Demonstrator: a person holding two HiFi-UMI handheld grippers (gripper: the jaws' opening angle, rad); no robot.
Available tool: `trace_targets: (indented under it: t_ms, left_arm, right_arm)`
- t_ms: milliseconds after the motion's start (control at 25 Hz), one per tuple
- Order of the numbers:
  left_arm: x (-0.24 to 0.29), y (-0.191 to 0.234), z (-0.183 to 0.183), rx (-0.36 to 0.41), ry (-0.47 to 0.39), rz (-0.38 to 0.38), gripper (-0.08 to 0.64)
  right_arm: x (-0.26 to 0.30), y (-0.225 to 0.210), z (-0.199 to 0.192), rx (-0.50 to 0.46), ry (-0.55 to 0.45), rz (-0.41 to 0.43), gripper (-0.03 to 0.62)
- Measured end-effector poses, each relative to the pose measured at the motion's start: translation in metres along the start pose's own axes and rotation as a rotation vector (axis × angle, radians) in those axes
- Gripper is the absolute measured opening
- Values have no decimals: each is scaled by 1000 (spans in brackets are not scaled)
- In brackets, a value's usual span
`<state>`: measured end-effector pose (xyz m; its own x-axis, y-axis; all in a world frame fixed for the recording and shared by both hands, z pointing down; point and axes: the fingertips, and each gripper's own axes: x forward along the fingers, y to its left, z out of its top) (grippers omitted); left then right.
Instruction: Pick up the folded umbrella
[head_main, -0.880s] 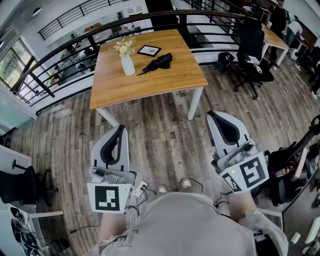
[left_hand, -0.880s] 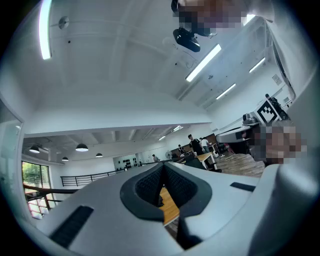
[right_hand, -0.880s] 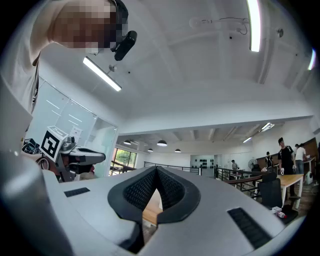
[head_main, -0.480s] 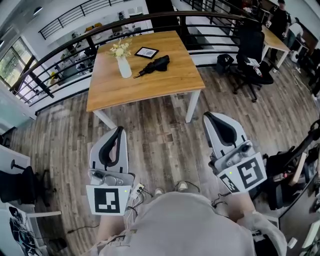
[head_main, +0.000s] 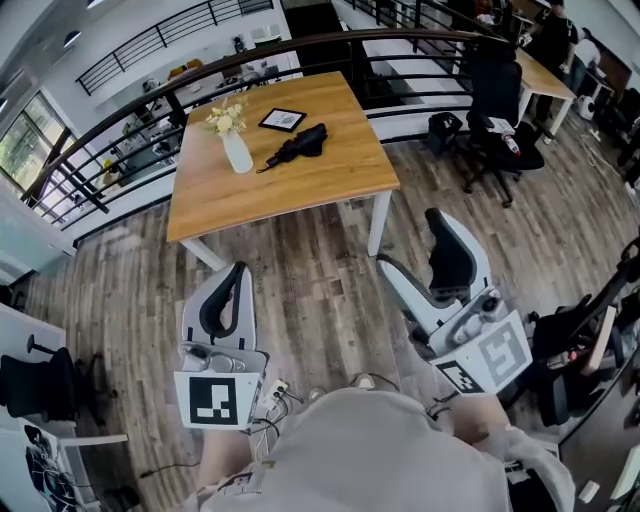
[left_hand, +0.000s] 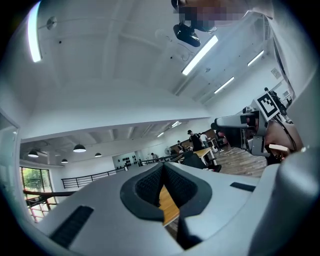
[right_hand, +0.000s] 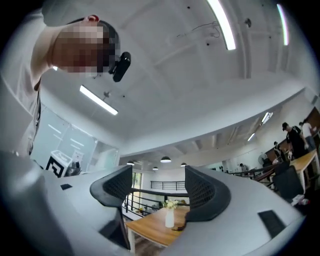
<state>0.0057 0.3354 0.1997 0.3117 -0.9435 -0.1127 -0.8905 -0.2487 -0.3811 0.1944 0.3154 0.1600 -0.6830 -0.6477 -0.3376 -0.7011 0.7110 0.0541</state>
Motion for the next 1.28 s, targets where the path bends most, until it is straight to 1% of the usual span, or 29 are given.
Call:
trace_targets:
  t_ms: [80,200,280,320,440,520,600,680,840,1040,1120,1200,1280]
  left_arm:
    - [7,-8,0,-6,9,-2,17]
    - [17,-18,-1,-15,28,4,17]
    - [22,-24,-2,-15,46,2,17]
    - [23,-26,-1,-14,42,10,17]
    - [27,-20,6,-10,-23,56,17]
    - [36,-21,6,-21,-36,45,17]
    - [47,-26,1,-28,-23,24,17]
    - [57,-25,-8,-29,-19,18,17]
    - [82,-11,-29,-15,-63,14,17]
    - [119,18,-57,-33,-41,7,17]
    - [137,36,-66,-41,-34,6,17]
    - [158,55,-81,-63,-9,-1,17]
    - [179,78,-94,-85,-5,-13,17]
  right_arm:
    - [-3,-7,-8,-42,35,11,344]
    - [-11,-21,-19,-52,83,14,344]
    - [-15,-30,-27,-64,118,0,344]
    - [-17,-35,-31,-74,134,-9,344]
    - [-14,-47,-38,-88,150,-20,344]
    - [-10,-53,-44,-91,154,-15,344]
    - [-5,-58,-53,-90,165,-6,344]
    - [5,-61,-63,-96,174,7,344]
    - [34,-62,-90,-110,196,43,344]
    - [76,-76,-127,-105,256,67,344]
    - [101,-86,-141,-95,286,70,343]
    - [130,-96,-156,-89,309,67,342]
    - [160,-103,-170,-83,330,71,342]
